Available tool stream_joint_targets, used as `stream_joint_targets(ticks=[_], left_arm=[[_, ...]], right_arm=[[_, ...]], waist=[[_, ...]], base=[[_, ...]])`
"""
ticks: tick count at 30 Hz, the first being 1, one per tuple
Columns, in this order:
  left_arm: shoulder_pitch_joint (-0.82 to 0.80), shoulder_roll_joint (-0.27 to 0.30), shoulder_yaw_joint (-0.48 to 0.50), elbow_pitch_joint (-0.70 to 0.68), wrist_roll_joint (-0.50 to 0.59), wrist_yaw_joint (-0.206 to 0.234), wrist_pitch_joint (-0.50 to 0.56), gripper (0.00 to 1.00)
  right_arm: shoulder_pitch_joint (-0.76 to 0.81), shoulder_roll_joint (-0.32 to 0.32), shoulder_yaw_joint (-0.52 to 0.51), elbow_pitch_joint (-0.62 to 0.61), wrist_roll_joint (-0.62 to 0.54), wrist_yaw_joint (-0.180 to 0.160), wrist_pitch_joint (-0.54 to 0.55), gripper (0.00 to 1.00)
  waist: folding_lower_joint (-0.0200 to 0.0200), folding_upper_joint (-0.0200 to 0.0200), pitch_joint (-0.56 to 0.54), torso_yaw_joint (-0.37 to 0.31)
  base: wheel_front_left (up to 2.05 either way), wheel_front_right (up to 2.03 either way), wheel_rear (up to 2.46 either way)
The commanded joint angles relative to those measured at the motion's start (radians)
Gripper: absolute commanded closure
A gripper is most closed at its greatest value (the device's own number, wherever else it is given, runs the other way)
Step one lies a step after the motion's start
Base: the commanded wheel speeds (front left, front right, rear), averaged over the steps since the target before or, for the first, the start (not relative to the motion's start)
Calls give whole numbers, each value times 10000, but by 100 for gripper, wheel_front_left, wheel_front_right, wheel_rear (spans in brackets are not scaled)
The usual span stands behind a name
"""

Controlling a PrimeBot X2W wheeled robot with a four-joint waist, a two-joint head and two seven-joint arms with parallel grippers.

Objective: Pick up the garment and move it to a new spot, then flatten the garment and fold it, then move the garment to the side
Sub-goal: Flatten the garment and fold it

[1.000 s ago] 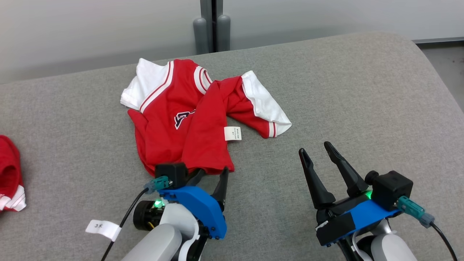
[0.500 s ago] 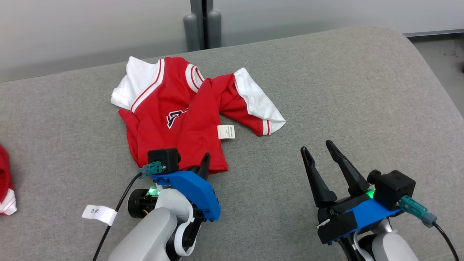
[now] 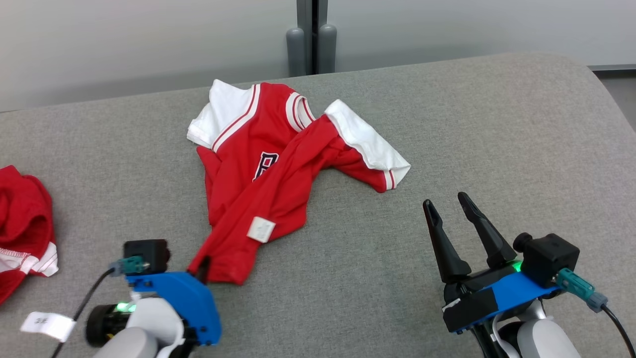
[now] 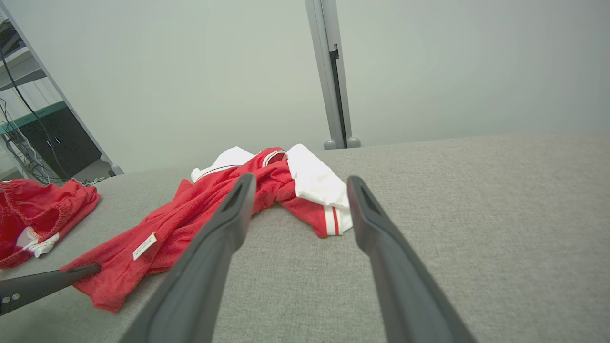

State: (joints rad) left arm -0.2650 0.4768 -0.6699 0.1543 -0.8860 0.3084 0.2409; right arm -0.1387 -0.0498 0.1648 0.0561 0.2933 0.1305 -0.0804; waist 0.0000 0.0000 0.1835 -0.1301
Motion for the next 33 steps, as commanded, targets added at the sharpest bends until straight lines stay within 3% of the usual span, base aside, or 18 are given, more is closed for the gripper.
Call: stream_joint_targets(ticks=[1,6,10,11,12,17,25,33], left_arm=[[186,365,109,-236,161,223,103,100],[388,1113,334,-519,432,770,171,100],[301,1286,449,-377,673,1026,-99,100],[297,1221,469,-355,699,1052,-207,67],[299,1154,493,-335,695,1055,-309,0],[540,712,733,-255,429,839,-1054,0],[1032,-24,1132,-126,50,-106,-2971,0],[1368,-258,1240,323,4,-480,-3892,0]], right_arm=[[82,-15,-8,-21,-29,6,11,0],[53,-14,-16,-13,-50,6,54,0],[32,-14,-21,-16,-85,6,71,0],[39,-14,-32,-10,-93,6,80,0],[46,-14,-47,-2,-98,6,89,0],[163,-14,-213,-50,-112,6,106,0],[420,-14,-601,-100,-276,6,242,0],[577,-15,-750,-240,-399,6,493,0]], waist=[[0,0,-8,23],[0,0,-45,30],[0,0,-89,-36],[0,0,-105,-54],[0,0,-115,-72],[0,0,-204,-72],[0,0,-522,318],[0,0,-864,826]], base=[[0,0,0],[0,0,0],[0,0,0],[0,0,0],[0,0,0],[0,0,0],[0,0,0],[0,0,0]])
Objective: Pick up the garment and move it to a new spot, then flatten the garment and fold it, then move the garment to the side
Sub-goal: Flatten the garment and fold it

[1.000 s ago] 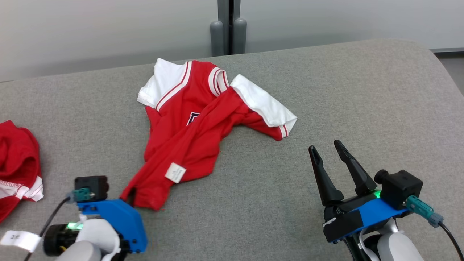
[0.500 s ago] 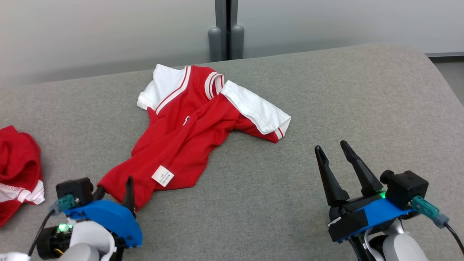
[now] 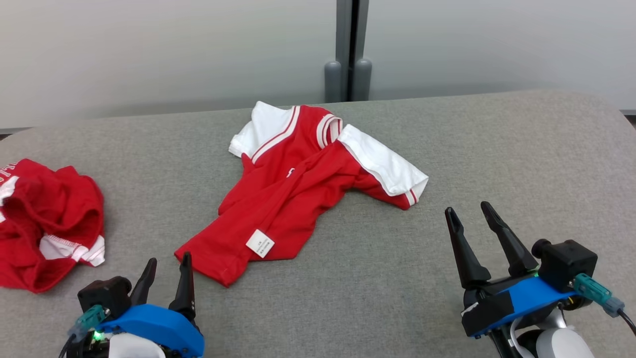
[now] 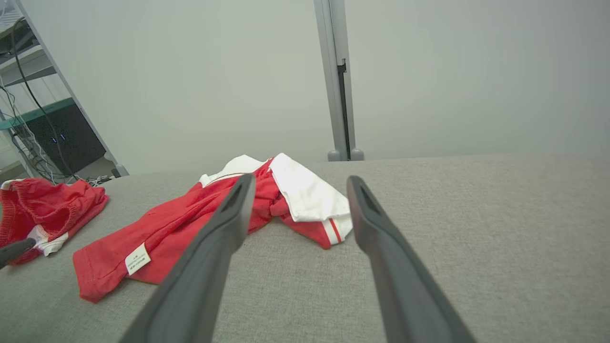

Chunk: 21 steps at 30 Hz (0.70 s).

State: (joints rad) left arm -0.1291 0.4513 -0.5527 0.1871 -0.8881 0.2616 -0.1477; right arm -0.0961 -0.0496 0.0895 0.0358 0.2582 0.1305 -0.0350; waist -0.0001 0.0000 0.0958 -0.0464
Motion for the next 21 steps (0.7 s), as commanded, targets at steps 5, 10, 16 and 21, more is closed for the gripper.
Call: stream_joint_targets(ticks=[5,10,16,21], left_arm=[[-175,-49,122,150,419,-170,-707,0],[-483,-307,349,347,1135,-340,-1120,0],[-621,-689,711,677,1822,-767,-1178,0],[-670,-920,846,830,2191,-1037,-1182,0]], right_arm=[[247,-17,-134,-55,-87,6,84,0],[253,-16,-236,47,-191,6,136,0],[113,-16,-333,296,-693,6,338,0],[-507,-16,-233,714,-1430,6,670,0]], waist=[[1,0,-144,238],[1,0,-252,367],[1,0,-309,421],[1,0,-48,497]], base=[[0,0,0],[0,0,0],[0,0,0],[0,0,0]])
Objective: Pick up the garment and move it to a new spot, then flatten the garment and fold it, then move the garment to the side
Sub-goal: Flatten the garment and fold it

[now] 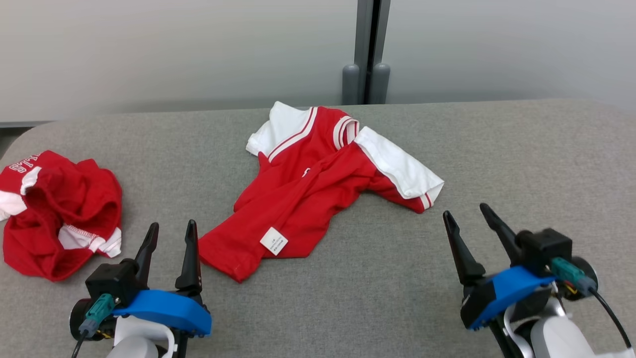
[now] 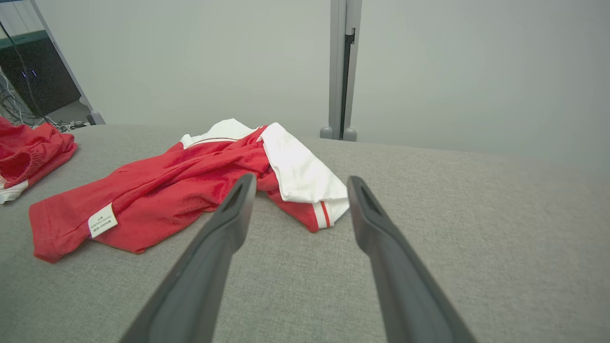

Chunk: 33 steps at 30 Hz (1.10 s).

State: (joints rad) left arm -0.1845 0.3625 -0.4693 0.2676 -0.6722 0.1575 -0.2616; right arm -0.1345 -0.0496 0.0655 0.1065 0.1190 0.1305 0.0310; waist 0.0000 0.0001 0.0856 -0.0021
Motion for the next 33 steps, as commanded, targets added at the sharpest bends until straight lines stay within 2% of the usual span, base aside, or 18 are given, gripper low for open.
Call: stream_joint_targets(ticks=[1,6,12,19,20,21,22,23,28,33], left_arm=[[-164,-70,36,21,89,-53,-44,0],[-496,-254,121,65,274,-190,-45,0],[-1033,-403,57,190,489,-418,-45,0],[-1439,-619,-63,441,638,-609,-47,0],[-1522,-660,-97,513,671,-667,-47,0],[-1550,-671,-106,542,684,-674,-47,0],[-1550,-671,-106,542,684,-674,-47,0],[-1567,-681,-91,569,716,-687,-47,0],[-1374,-692,17,679,742,-701,-47,0],[-1063,-683,206,695,674,-645,-47,0]], right_arm=[[-290,-16,-7,132,-163,6,91,0],[-1503,-14,-186,1132,-982,6,480,0],[-3093,-30,350,2989,-2239,5,736,0],[-4316,-30,163,4950,-3259,5,522,0],[-4481,-27,-117,5279,-3326,5,398,11],[-4531,-28,-253,5428,-3353,5,350,56],[-4531,-28,-253,5428,-3353,5,350,56],[-4569,-20,-340,5540,-3328,5,275,100],[-4573,-22,-552,5817,-2917,5,-169,100],[-3981,-25,-462,5300,-2478,5,-623,100]], waist=[[0,-1,160,105],[0,-1,797,386],[0,-1,1438,705],[0,-1,1691,906],[0,-1,1681,940],[0,-1,1668,946],[0,-1,1668,946],[0,-1,1651,944],[0,-1,1453,809],[0,-1,1142,498]], base=[[0,0,0],[0,0,0],[0,0,0],[0,0,0],[0,0,0],[0,0,0],[0,0,0],[0,0,0],[0,0,0],[0,0,0]])
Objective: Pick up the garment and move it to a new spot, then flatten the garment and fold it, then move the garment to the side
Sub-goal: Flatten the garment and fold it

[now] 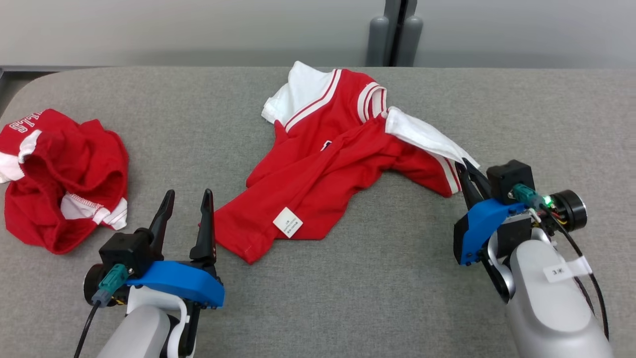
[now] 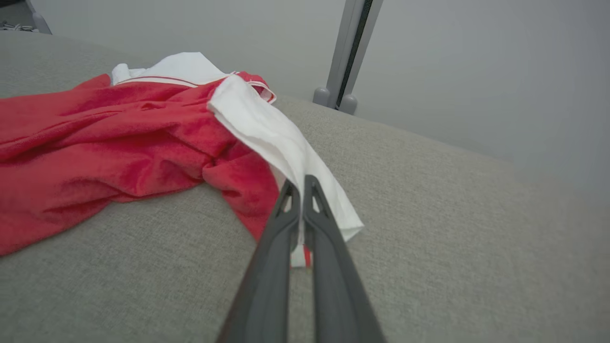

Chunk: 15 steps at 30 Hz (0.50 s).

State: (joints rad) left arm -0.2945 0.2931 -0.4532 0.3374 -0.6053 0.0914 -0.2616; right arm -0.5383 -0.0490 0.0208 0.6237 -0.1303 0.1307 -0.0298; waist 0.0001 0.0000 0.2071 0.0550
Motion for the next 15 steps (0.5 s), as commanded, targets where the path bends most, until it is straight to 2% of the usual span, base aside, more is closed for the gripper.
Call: stream_joint_targets(ticks=[1,4,5,6,8,10,15], left_arm=[[99,19,73,-6,-3,30,-48,0],[312,97,206,-36,-81,98,-46,0],[528,193,424,-123,-110,176,-48,0],[599,232,489,-157,-132,216,-46,0],[902,372,734,-316,-180,305,-46,0],[1079,444,818,-430,-166,345,-46,0],[1238,518,809,-600,-154,398,-42,0]], right_arm=[[221,-28,-5,-113,83,3,-93,100],[805,-29,-63,-1177,-83,3,-192,100],[1609,-139,-30,-2496,-206,3,-314,100],[1894,-276,-5,-2937,-236,3,-303,100],[2846,-1023,588,-4724,-169,3,-172,100],[3404,-1567,670,-5762,-70,3,-178,100],[4127,-2046,831,-6202,175,3,255,100]], waist=[[-1,0,-142,-150],[-1,0,-358,-432],[-1,0,-549,-745],[-1,0,-600,-852],[-1,0,-739,-1247],[-1,0,-776,-1471],[-1,0,-769,-1614]], base=[[0,0,0],[0,0,0],[0,0,0],[0,0,0],[0,0,0],[0,0,0],[0,0,0]])
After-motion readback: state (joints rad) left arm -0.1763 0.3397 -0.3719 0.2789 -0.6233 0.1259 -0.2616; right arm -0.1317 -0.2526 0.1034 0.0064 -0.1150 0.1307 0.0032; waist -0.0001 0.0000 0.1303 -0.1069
